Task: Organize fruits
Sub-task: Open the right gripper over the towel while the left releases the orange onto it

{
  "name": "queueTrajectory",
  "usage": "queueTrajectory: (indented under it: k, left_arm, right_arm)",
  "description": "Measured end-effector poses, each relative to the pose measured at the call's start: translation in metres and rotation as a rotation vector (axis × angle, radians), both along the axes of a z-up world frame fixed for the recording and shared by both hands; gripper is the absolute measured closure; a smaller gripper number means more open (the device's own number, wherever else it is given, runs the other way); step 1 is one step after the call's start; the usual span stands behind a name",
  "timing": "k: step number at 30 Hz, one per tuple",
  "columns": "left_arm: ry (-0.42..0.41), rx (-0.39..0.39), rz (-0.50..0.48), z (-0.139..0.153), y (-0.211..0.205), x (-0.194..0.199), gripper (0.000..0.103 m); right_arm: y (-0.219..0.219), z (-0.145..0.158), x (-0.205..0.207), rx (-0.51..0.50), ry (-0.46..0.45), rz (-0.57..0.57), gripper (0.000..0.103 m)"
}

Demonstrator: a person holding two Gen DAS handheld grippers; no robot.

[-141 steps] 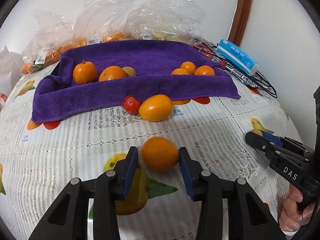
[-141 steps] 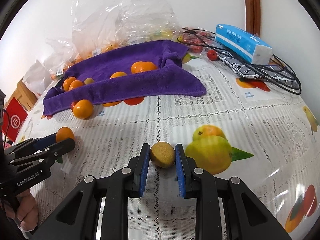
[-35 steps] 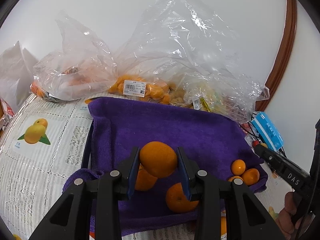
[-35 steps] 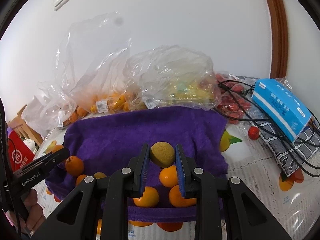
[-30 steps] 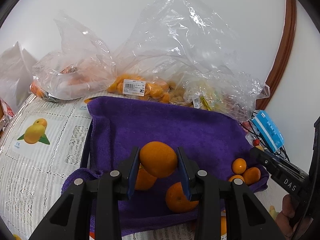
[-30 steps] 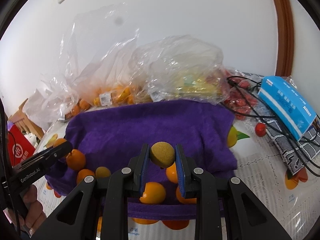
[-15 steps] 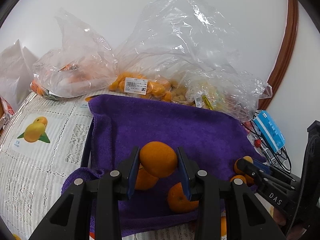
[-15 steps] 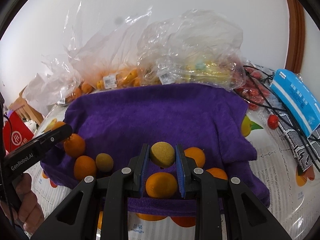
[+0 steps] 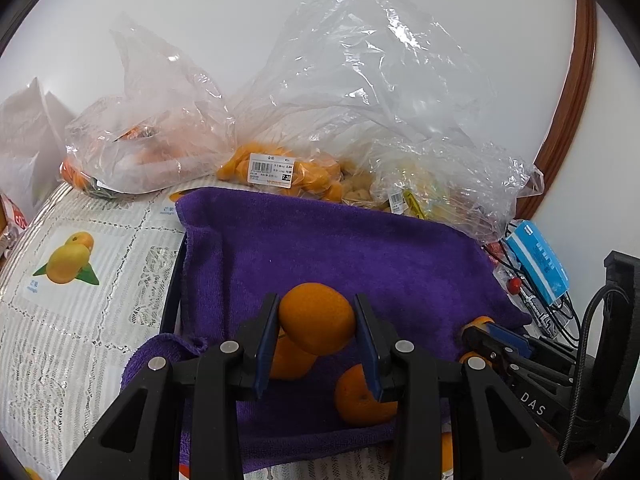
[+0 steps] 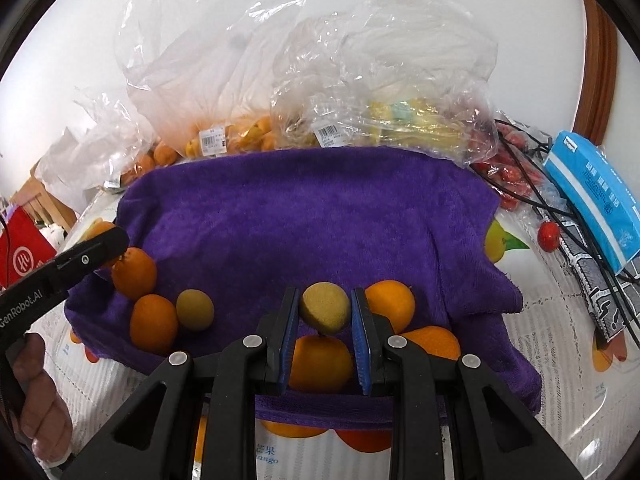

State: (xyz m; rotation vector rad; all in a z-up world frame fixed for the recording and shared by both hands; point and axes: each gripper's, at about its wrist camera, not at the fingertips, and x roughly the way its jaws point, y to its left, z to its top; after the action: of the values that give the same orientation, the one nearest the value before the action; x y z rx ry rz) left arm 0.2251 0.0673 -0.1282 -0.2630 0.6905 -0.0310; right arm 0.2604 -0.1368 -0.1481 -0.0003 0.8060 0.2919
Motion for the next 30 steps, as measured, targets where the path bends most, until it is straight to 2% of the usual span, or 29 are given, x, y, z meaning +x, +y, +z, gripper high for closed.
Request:
queueTrajectory:
  k: [8,17,23,27,30]
  left_arm:
    - [-0.002,0.001,-0.001,0.000,-0.001,0.000,0.069]
    - [-0.031,-0.047,-0.007,0.004,0.005,-0.005,0.069]
    - [-0.014,-0.075,-0.032,0.000,0.003,-0.003,0.068]
    - [0.006,-0.105,-0.053,-0.006,0.001,0.000,0.068]
    - [0.020,-0.100,-0.057,-0.009,-0.003,0.002,0.068]
  right_arm:
    - [0.000,0.000,-0.002,-0.009,-0.003,0.005,0.077]
    - [-0.018,0.013,-0.005,0.039,-0.049,-0.048,0.077]
    - [-0.028,0.014,-0.003,0.061,-0.046,-0.075,0.077]
    - [-0.024,0.015,-0.005,0.045,-0.051,-0.074,0.077]
    - [-0.021,0.017,-0.008,0.035,-0.063,-0.065,0.077]
